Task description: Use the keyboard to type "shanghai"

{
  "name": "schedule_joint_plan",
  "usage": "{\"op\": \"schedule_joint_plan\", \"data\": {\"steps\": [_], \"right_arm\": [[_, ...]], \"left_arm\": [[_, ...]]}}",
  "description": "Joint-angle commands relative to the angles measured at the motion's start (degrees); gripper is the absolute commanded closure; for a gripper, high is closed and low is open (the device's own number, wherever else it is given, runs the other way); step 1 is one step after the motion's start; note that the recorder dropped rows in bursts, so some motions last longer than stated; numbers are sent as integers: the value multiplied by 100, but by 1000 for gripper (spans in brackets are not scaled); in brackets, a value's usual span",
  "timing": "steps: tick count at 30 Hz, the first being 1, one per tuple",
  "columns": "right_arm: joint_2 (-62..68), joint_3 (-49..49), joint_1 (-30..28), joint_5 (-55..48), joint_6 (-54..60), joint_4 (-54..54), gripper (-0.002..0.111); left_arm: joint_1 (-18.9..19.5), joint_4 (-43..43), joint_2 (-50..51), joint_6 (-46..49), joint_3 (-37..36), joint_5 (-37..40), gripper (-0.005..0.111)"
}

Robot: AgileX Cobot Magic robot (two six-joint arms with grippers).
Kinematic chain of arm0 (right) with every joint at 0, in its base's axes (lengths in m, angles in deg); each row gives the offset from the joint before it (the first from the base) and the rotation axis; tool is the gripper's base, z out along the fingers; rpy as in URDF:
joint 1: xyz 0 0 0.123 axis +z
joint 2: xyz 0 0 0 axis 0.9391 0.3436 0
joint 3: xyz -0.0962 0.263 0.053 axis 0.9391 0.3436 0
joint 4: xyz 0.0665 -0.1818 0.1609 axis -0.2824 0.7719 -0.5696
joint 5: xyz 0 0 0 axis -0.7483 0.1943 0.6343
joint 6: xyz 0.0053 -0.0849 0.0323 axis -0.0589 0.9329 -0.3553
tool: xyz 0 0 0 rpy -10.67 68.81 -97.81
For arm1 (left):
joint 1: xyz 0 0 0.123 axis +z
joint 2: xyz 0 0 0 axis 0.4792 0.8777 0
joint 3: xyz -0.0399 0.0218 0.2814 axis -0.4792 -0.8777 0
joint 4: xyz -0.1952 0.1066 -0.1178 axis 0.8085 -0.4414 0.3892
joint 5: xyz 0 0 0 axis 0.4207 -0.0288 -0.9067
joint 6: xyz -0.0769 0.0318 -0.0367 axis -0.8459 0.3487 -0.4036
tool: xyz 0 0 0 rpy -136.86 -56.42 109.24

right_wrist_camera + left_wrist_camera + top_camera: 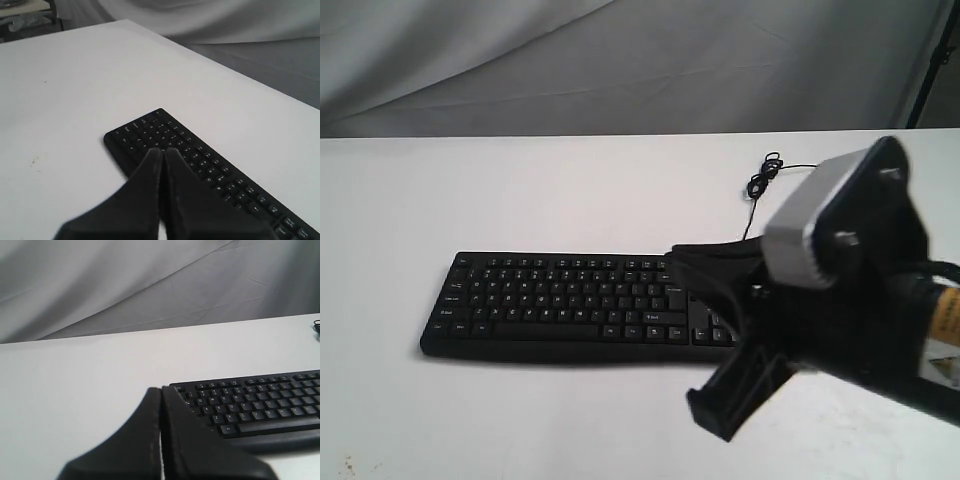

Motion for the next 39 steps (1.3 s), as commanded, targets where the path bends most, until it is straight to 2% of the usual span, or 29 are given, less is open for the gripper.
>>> {"op": "schedule_joint_plan", "data": {"steps": [1,7,14,17,24,27,28,30,36,39], "right_arm": [[-1161,29,-442,-1114,19,-286,108],[-2089,29,-1783,-1710,19,125,108],[-3091,113,-2796,-2760,19,143,108],[-3504,416,-3045,-2695,19,143,108],[-3717,1038,-3070,-2547,-147,96,108],[-3717,1326,-3070,-1795,-201,4,108],[-3753,1623,-3070,-1220,-201,4,108],[-4037,1969,-3230,-1062,-223,4,108],[-5172,2365,-4373,-2001,-238,4,108],[-5528,2738,-4385,-2001,-311,163,108]], "left_arm": [[-20,-27,-20,-16,-25,-33,107],[-20,-27,-20,-16,-25,-33,107],[-20,-27,-20,-16,-25,-33,107],[-20,-27,-20,-16,-25,-33,107],[-20,-27,-20,-16,-25,-33,107],[-20,-27,-20,-16,-25,-33,107],[-20,-27,-20,-16,-25,-33,107],[-20,-27,-20,-16,-25,-33,107],[-20,-27,-20,-16,-25,-33,107],[-20,-27,-20,-16,-25,-33,107]]}}
